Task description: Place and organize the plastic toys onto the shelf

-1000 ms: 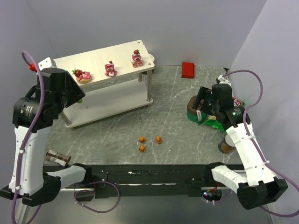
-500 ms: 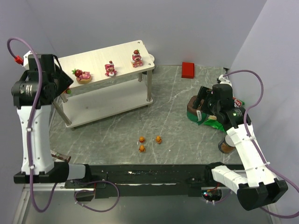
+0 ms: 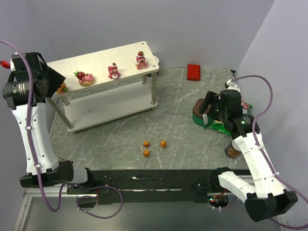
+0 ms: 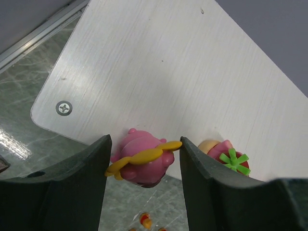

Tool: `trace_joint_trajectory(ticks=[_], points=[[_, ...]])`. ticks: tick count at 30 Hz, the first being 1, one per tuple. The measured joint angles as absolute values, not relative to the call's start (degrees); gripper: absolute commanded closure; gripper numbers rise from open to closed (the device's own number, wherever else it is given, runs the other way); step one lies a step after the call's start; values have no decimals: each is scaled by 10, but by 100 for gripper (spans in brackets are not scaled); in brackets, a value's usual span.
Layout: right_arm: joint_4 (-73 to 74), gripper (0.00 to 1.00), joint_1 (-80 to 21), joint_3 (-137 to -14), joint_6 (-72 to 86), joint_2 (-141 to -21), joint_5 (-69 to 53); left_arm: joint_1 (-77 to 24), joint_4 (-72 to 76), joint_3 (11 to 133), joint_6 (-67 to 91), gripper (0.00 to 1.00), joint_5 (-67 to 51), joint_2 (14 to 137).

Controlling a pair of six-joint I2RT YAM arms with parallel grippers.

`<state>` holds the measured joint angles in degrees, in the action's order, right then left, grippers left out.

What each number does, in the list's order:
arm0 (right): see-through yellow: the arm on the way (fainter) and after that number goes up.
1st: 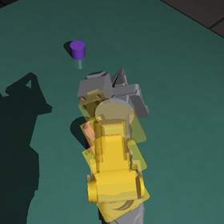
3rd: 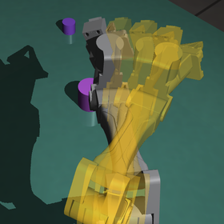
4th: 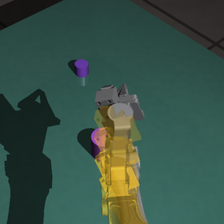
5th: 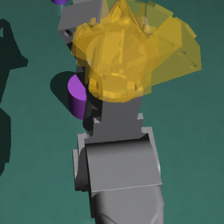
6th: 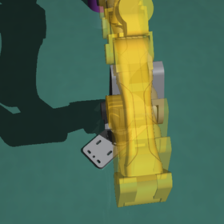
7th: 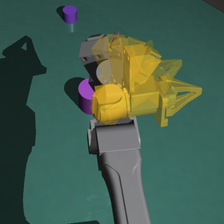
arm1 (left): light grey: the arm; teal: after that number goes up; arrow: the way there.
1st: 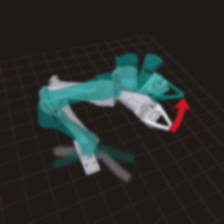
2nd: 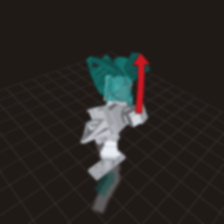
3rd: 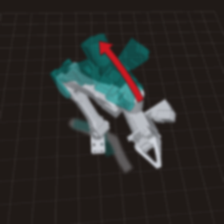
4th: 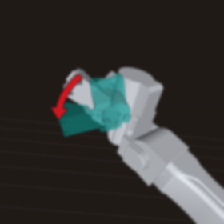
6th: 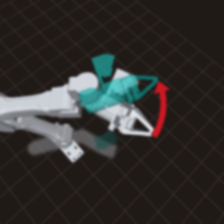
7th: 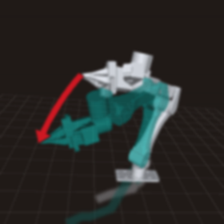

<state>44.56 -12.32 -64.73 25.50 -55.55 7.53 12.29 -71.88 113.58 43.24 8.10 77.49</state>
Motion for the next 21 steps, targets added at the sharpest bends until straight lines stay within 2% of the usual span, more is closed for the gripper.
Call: trace_joint_trajectory(ticks=[5, 12, 15, 21], points=[[444, 8, -123, -632, 257, -542, 76, 141, -709, 1136, 447, 69, 49, 787], [441, 8, -123, -629, 262, -538, 74, 151, -703, 1154, 460, 65, 35, 823], [439, 8, -123, -622, 265, -529, 74, 151, -708, 1162, 461, 67, 33, 830], [436, 7, -123, -610, 268, -522, 74, 151, -727, 1181, 460, 85, 40, 837]])
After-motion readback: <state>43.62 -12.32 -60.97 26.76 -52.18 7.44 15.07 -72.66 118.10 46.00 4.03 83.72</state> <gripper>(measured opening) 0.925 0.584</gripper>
